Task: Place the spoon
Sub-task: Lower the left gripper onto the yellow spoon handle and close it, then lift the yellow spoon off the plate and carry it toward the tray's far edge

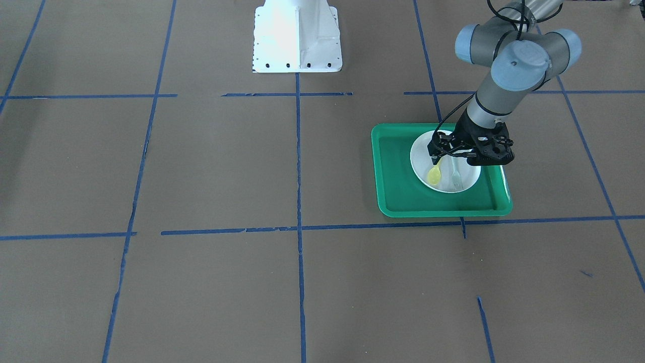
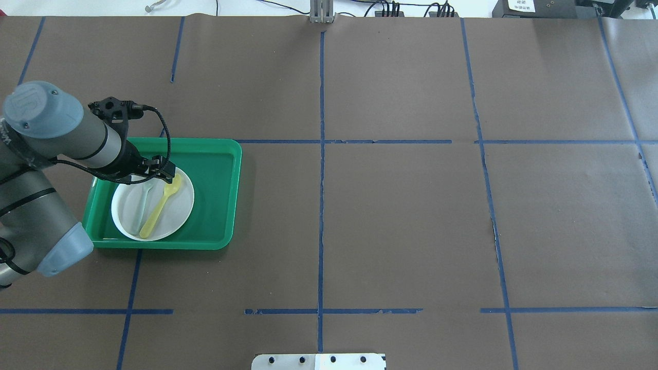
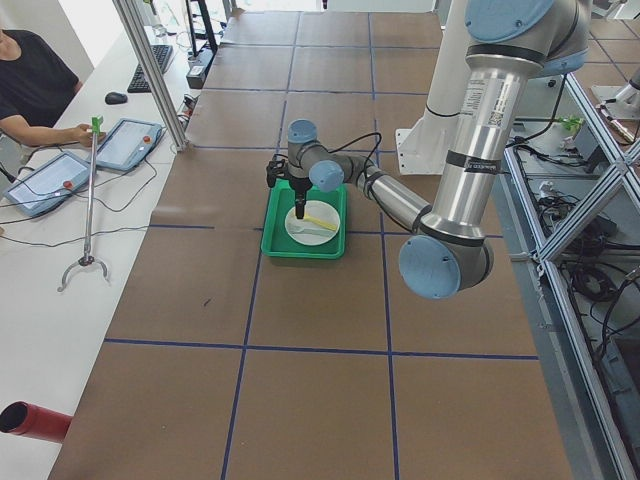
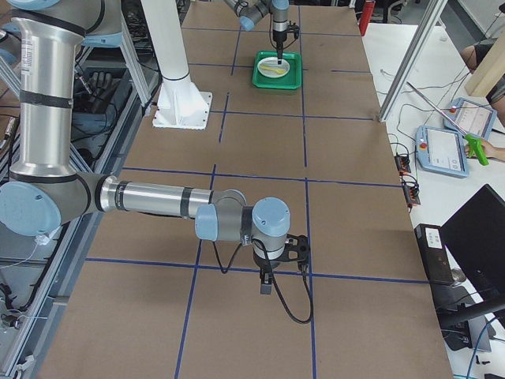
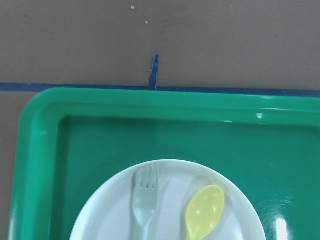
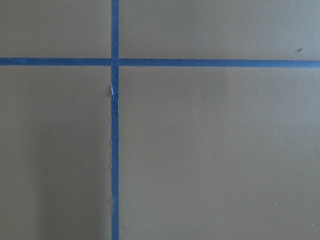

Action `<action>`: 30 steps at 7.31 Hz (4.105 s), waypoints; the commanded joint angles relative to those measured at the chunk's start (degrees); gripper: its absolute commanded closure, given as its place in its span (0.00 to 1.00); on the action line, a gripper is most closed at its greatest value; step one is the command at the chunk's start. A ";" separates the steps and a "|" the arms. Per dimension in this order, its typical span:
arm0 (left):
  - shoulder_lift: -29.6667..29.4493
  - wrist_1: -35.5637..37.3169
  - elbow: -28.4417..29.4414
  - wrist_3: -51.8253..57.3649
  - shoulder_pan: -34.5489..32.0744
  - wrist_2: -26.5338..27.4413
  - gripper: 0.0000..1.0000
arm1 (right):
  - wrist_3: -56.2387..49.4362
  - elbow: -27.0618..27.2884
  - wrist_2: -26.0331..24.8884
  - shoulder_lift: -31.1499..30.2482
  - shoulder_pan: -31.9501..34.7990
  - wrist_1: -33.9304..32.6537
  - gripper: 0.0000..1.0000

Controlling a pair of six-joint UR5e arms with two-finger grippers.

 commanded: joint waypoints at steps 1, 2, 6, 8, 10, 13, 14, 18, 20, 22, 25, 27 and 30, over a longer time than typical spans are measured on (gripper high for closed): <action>-0.09 -0.99 1.54 -0.68 2.35 0.07 0.19 | 0.04 0.00 0.00 0.00 0.00 -0.02 0.00; -0.27 -1.08 2.07 -0.51 3.15 0.07 0.24 | 0.04 0.00 0.00 0.00 0.00 -0.02 0.00; -0.18 -2.83 3.38 0.02 3.86 0.07 0.25 | 0.04 0.00 0.00 0.00 0.00 -0.02 0.00; -0.27 -4.33 4.44 0.02 3.86 0.07 0.25 | 0.03 0.00 0.00 0.00 0.00 -0.02 0.00; -0.18 -4.34 4.45 0.11 3.86 0.07 0.26 | -0.05 0.00 0.00 0.00 0.00 -0.02 0.00; -0.18 -4.42 4.01 0.19 3.86 -0.02 0.70 | 0.04 0.00 0.00 0.00 0.00 -0.02 0.00; 0.08 -4.42 3.66 0.19 3.77 -0.02 0.75 | 0.04 0.00 0.00 0.00 0.00 -0.02 0.00; 0.69 -3.90 0.69 1.86 3.25 -0.28 1.00 | 0.03 0.00 0.00 0.00 0.00 -0.02 0.00; 1.66 -1.37 -3.10 4.66 2.11 -0.37 1.00 | 0.03 0.00 0.00 0.00 0.00 -0.02 0.00; -0.34 3.29 -5.48 4.07 2.10 -0.28 1.00 | 0.04 0.00 0.00 0.00 0.00 -0.02 0.00; -8.41 3.31 1.33 -2.08 2.80 -0.28 1.00 | 0.04 0.00 0.00 0.00 0.00 -0.02 0.00; -9.84 2.87 3.65 -3.32 3.85 -0.20 1.00 | 0.04 0.00 0.00 0.00 0.00 -0.02 0.00; -10.46 1.12 6.73 -3.15 5.09 -0.20 1.00 | 0.04 0.00 0.00 0.00 0.00 -0.02 0.00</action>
